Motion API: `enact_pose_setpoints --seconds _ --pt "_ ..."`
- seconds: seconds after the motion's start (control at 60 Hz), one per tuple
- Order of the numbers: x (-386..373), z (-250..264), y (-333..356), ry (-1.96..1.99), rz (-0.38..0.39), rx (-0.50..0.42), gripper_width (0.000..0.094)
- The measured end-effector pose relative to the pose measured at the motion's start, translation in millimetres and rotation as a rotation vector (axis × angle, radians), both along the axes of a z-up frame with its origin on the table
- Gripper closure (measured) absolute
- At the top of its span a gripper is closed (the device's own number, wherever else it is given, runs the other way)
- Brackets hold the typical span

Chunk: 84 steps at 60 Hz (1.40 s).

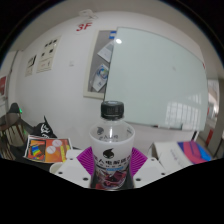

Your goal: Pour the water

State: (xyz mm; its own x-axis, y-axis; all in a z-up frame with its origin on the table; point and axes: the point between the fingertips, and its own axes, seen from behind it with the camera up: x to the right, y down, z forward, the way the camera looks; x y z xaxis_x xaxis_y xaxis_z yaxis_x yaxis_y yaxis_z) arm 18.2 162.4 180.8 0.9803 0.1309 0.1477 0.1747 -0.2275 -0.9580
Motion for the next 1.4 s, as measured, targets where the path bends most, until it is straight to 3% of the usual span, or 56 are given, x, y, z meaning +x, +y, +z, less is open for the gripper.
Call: enact_pose_setpoints --seconds 0.1,0.317,0.383,0.5,0.55,0.617,0.65,0.883,1.117,1.4 --pt "7 -44 3 0.068 0.001 -0.085 0.0536" --pt "1 -120 -3 0.127 -0.001 -0.158 0.0524" --pt "-1 -118 -5 0.128 -0.008 -0.108 0.0519" --pt "-1 -116 -6 0.133 -0.014 -0.082 0.0398" --pt "-1 -126 -9 0.124 -0.021 -0.124 0.0328" --pt "0 -141 -17 0.121 -0.032 -0.212 0.0070" --pt "4 -143 -22 0.116 -0.043 -0.226 0.0115" --pt "7 -112 -88 0.047 -0.086 -0.231 0.0097" --pt "-12 -53 -215 0.053 -0.141 -0.226 0.0091" --pt "-35 -27 -352 0.046 -0.181 -0.249 0.0093"
